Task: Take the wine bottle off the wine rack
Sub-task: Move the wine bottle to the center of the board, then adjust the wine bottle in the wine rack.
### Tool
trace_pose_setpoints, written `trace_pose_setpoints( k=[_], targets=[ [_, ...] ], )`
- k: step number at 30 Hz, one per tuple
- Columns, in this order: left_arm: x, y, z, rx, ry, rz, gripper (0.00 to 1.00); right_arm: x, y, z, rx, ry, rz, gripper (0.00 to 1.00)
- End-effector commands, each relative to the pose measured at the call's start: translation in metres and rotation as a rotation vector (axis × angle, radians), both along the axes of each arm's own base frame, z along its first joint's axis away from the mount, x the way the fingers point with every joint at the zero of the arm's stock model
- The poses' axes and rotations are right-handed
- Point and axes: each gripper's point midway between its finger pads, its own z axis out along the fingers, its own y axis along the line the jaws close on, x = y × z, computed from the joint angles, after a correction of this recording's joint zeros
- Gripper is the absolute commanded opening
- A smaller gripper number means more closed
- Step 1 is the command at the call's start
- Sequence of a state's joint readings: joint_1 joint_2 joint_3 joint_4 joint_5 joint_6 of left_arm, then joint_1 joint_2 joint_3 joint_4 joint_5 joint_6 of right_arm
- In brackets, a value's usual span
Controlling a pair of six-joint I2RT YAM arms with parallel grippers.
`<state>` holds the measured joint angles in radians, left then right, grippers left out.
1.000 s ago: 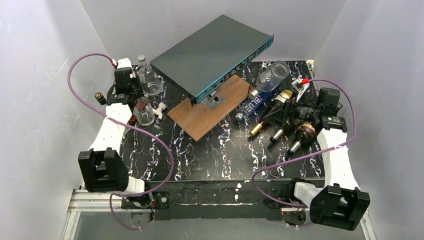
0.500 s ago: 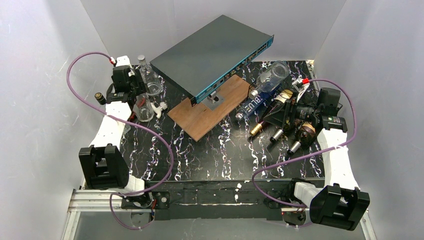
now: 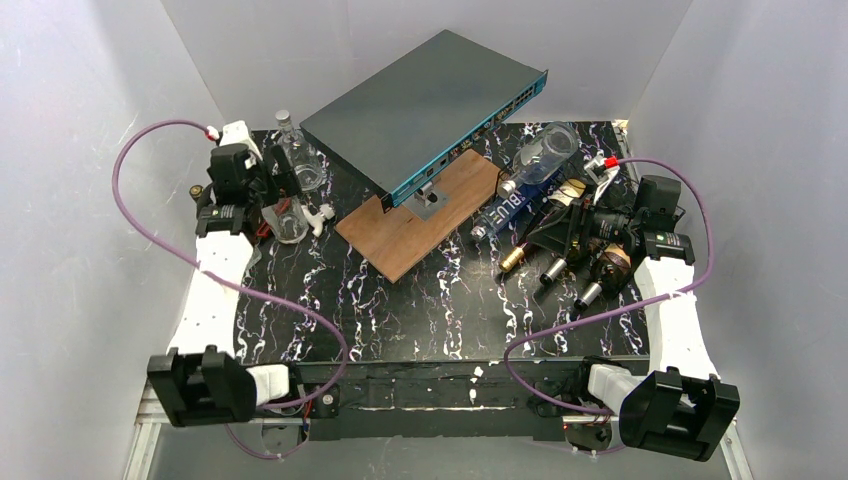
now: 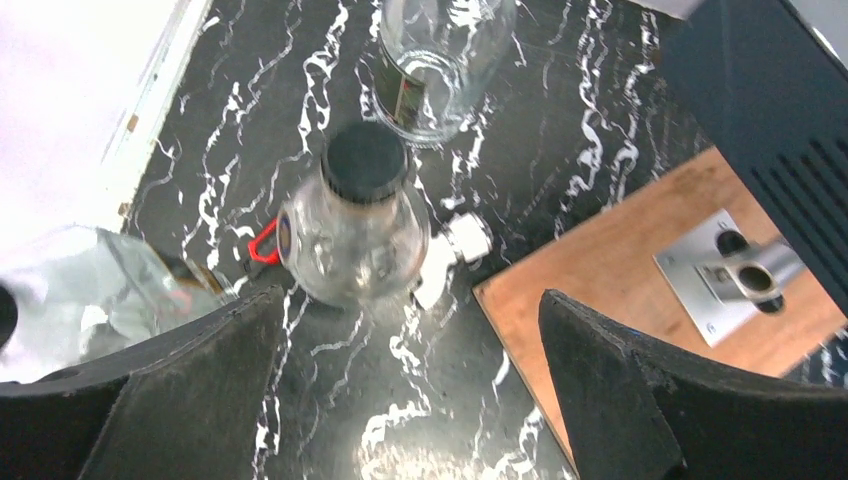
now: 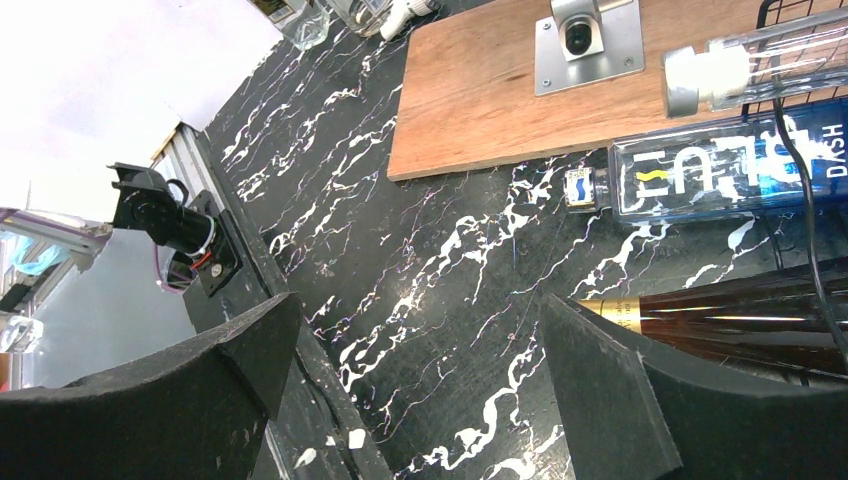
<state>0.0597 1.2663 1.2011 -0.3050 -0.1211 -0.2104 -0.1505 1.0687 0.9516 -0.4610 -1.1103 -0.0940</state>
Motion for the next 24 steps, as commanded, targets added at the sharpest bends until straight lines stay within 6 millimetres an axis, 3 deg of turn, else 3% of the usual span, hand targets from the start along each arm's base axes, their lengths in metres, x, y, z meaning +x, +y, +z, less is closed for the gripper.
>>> trace_pose_setpoints(
  k=[1,12,24],
  targets=[
    [-0.044,-0.021,0.002,-0.089,0.031,-0.064,0.98,-0.002,0.0,0.014,0.0,-0.074,0.02,0.98],
    [-0.114,-0.077,0.001,-0.312,0.029,-0.255,0.98,0.001,-0.008,0.012,-0.1,-0.111,0.005,0.98],
    [-0.156,-0.121,-0.007,-0.555,0.064,-0.38,0.98,-0.006,-0.016,0.003,-0.192,-0.104,0.002,0.98]
  ],
)
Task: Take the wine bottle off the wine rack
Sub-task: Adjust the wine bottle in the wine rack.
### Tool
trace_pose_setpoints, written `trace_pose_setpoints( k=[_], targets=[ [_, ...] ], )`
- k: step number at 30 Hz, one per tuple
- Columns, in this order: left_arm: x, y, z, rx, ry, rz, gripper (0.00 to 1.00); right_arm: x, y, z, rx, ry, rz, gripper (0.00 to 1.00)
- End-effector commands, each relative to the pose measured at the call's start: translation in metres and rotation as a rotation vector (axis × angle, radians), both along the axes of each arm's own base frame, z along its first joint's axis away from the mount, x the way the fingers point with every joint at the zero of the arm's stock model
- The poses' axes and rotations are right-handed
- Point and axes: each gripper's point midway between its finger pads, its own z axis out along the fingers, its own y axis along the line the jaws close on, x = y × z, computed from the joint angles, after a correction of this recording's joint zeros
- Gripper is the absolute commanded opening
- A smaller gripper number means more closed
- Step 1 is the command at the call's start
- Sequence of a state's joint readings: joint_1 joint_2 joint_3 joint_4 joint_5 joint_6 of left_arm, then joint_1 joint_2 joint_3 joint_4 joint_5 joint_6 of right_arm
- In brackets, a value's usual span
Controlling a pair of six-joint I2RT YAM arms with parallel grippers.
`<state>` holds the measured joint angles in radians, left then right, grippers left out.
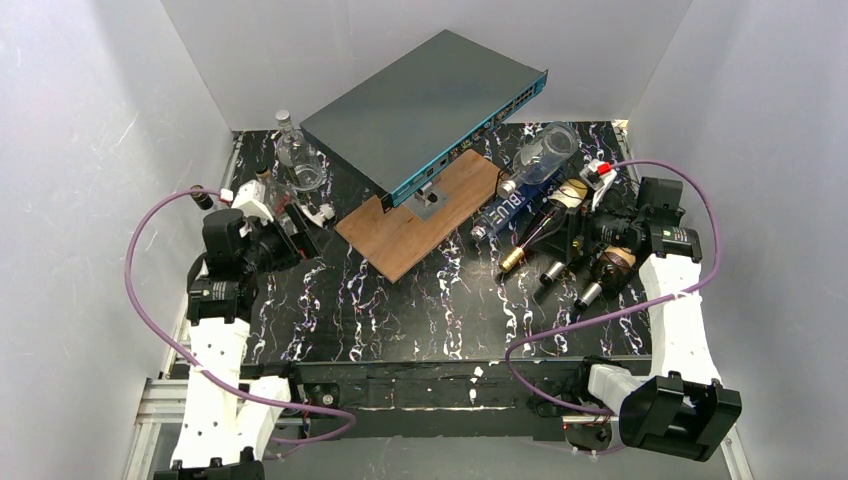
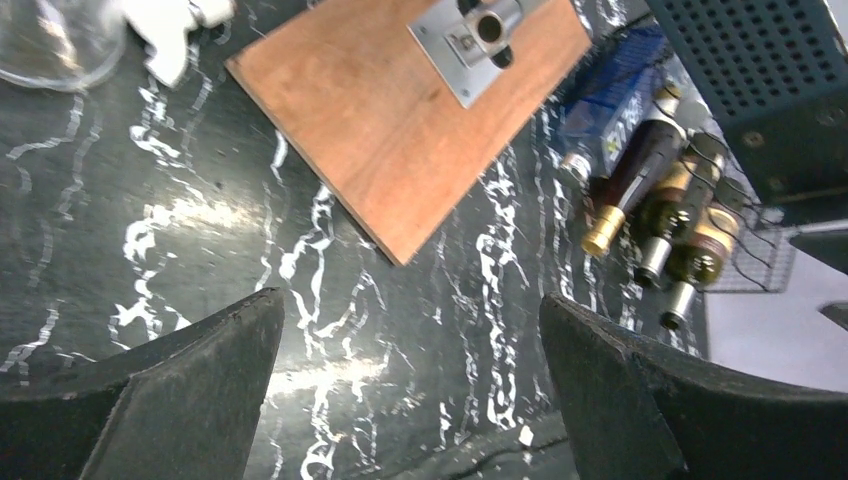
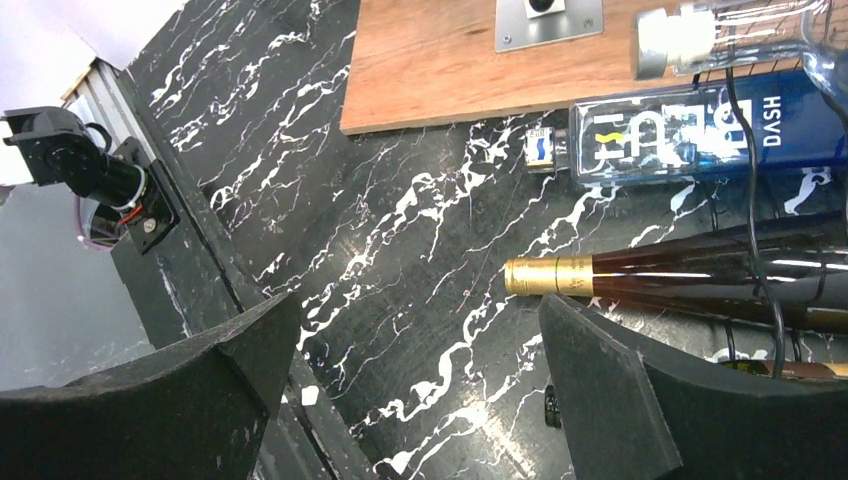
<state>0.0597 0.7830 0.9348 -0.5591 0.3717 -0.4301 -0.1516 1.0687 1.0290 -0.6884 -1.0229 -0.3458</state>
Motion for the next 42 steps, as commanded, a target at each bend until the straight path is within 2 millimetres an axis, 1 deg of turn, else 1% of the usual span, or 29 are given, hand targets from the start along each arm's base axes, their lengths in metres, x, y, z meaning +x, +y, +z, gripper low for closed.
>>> trace_pose_setpoints(
  k=[1,5,8,10,16,23,27,32,38,42],
  targets=[
    [-0.023,-0.025,0.001,-0.133,0.034,-0.088,0.98,0.0,-0.006,0.01,-0.051,-0.045,0.0,0.99],
    [-0.038,-0.038,-0.002,-0.158,0.026,-0.16,0.98,0.0,-0.009,0.008,-0.079,-0.039,-0.012,0.98],
    [-0.048,-0.045,0.001,-0.162,0.009,-0.199,0.98,0.0,-0.011,0.007,-0.095,-0.033,-0.017,0.98],
    [-0.057,-0.056,0.001,-0.17,0.008,-0.248,0.98,-0.001,-0.012,0.007,-0.102,-0.032,-0.021,0.98],
    [-0.079,-0.074,-0.005,-0.156,-0.003,-0.333,0.98,-0.001,-0.018,0.005,-0.118,-0.03,-0.048,0.98],
    [-0.099,-0.088,-0.009,-0.175,-0.034,-0.417,0.98,-0.001,-0.024,0.006,-0.123,-0.031,-0.07,0.98],
    [-0.102,-0.098,-0.009,-0.214,-0.047,-0.467,0.98,-0.001,-0.026,0.007,-0.122,-0.029,-0.081,0.98],
    [-0.104,-0.116,-0.007,-0.234,-0.068,-0.541,0.98,-0.002,-0.029,0.01,-0.127,-0.03,-0.089,0.98],
    [-0.105,-0.137,-0.022,-0.182,-0.059,-0.594,0.98,-0.002,-0.03,0.009,-0.12,-0.026,-0.093,0.98],
    [-0.105,-0.152,-0.03,-0.147,-0.084,-0.619,0.98,0.0,-0.028,0.008,-0.1,-0.011,-0.091,0.98]
  ],
)
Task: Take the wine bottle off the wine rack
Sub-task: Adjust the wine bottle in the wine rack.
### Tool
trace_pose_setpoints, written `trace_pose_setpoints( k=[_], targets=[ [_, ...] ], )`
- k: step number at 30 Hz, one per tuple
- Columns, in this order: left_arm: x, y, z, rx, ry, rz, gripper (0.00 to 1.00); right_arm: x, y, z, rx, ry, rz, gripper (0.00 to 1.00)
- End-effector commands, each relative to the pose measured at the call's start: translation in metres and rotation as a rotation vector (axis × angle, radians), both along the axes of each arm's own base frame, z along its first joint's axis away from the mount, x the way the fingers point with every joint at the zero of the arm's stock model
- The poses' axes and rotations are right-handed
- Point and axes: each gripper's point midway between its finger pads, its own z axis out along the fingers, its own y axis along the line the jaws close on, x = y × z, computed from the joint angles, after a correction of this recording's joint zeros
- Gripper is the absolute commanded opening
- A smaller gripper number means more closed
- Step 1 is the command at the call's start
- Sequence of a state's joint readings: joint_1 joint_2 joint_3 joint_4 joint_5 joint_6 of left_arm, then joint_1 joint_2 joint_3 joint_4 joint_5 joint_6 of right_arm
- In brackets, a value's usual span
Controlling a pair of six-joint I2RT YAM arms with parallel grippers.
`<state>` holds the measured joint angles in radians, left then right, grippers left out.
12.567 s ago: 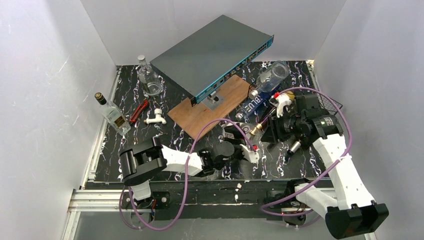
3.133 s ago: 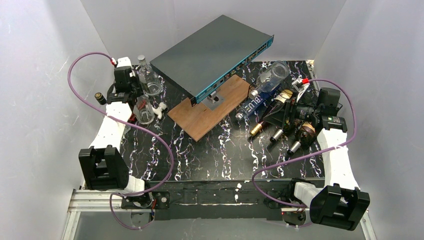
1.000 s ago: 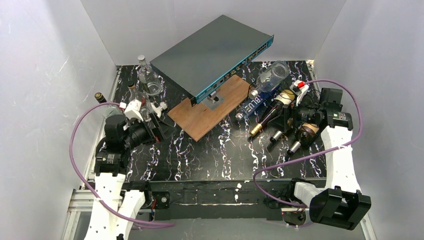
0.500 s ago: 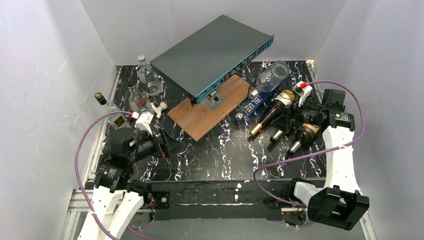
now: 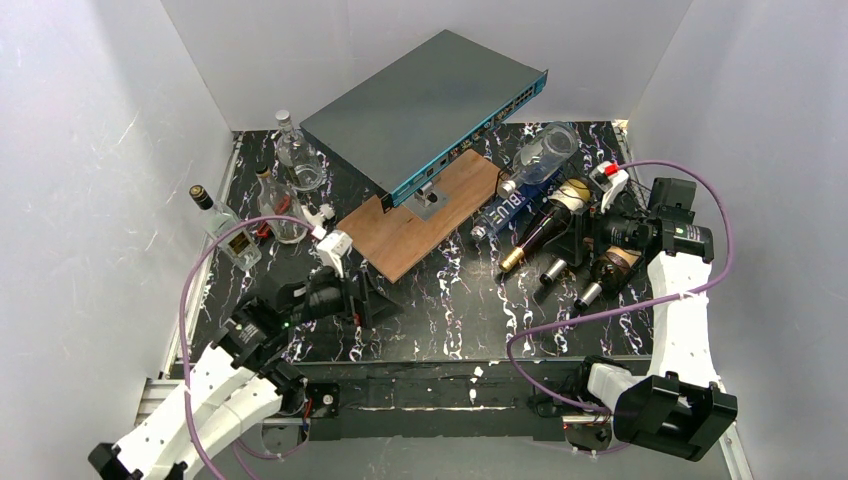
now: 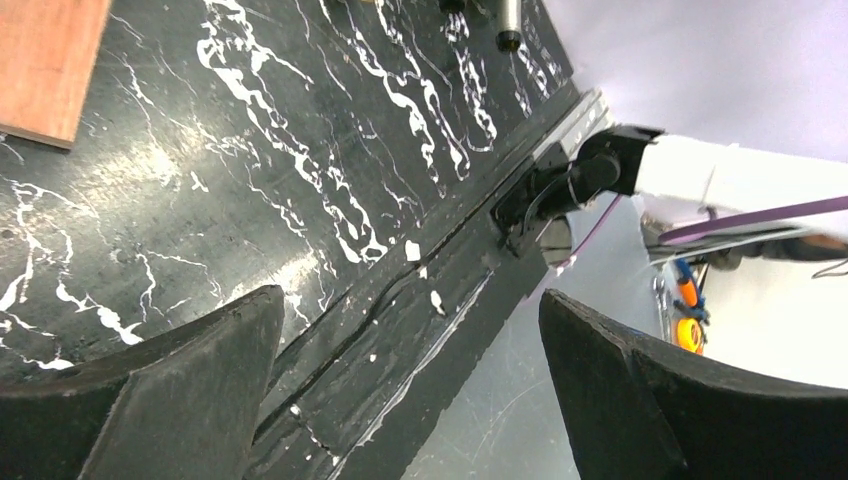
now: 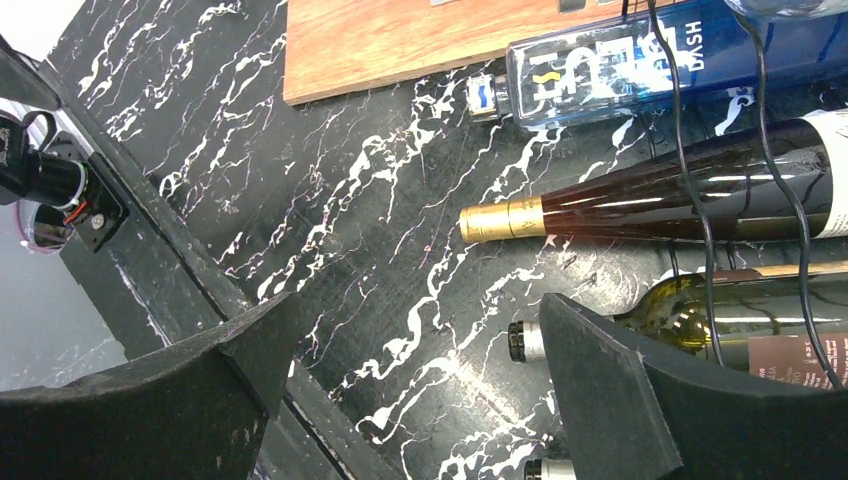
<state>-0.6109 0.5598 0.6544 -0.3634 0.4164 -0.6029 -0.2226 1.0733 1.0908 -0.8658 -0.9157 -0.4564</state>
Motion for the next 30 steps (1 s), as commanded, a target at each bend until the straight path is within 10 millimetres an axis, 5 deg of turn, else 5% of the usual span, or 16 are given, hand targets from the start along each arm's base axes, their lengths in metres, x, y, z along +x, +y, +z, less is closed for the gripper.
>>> trace_pose_setpoints(
  k=[1,8,15,30],
  targets=[
    [0.012,-0.014,-0.004,0.018,-0.074,0.021,0.98,0.003,0.002,0.017,0.019,-0.05,0.01,0.98],
    [0.021,-0.029,-0.021,0.065,-0.115,0.037,0.98,0.018,0.003,0.015,0.09,0.001,-0.023,0.98],
    [0.035,-0.021,-0.039,0.088,-0.126,0.132,0.98,0.049,0.001,0.016,0.116,0.024,-0.108,0.99],
    [0.049,-0.001,-0.072,0.155,-0.099,0.27,0.98,0.117,0.043,0.01,0.091,0.079,-0.245,0.98]
  ],
)
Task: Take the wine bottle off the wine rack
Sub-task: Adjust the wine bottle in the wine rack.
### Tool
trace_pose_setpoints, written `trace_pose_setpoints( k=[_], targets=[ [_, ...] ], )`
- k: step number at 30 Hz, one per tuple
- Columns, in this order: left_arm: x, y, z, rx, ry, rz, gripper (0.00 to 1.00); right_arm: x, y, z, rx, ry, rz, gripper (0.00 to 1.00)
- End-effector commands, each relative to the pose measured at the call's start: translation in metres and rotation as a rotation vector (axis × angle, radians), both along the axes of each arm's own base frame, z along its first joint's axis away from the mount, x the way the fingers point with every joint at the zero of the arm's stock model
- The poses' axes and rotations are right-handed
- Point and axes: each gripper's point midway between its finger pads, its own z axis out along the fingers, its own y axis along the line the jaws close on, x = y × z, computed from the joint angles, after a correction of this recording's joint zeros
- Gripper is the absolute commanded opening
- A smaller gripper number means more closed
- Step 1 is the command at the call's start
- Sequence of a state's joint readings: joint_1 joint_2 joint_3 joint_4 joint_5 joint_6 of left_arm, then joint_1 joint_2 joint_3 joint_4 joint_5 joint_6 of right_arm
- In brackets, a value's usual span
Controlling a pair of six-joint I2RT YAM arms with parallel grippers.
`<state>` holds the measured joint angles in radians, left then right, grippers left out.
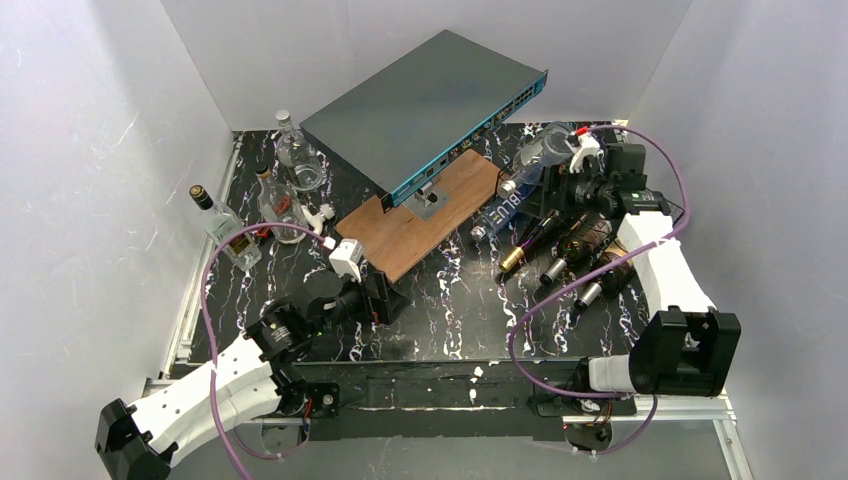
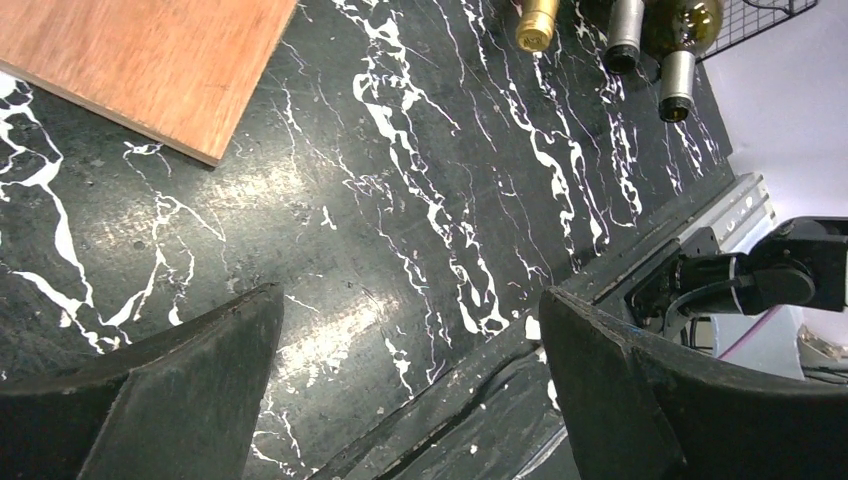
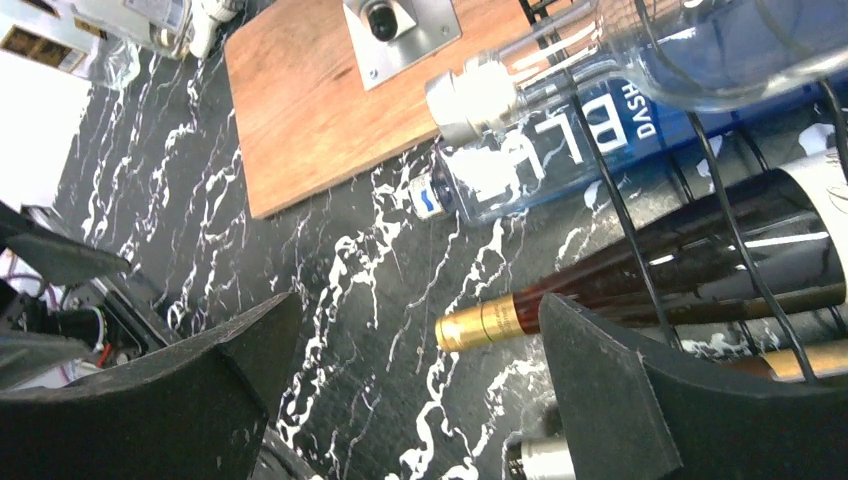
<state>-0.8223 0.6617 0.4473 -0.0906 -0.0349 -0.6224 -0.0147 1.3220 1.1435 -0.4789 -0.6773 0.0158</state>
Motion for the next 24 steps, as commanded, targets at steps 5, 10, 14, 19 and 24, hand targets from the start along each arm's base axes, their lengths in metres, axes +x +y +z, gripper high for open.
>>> trace_pose_setpoints(
  k=[5,10,14,19,24],
  targets=[
    [0.01,0.011,-0.003,0.018,-0.018,0.086,0.98,0.055,0.019,0.025,0.049,-0.024,-0.199,0.98],
    [0.011,0.013,-0.006,0.022,-0.012,0.1,0.98,0.078,0.012,0.021,0.028,0.027,-0.431,0.98],
    [0.012,0.014,-0.006,0.029,-0.01,0.106,0.98,0.085,0.02,0.015,0.073,0.066,-0.48,0.98],
    [0.013,0.017,-0.007,0.045,-0.007,0.121,0.98,0.092,0.027,0.009,0.14,0.092,-0.527,0.98],
    [0.013,0.018,-0.006,0.048,-0.009,0.127,0.98,0.101,0.031,0.005,0.158,0.109,-0.576,0.98]
  ],
)
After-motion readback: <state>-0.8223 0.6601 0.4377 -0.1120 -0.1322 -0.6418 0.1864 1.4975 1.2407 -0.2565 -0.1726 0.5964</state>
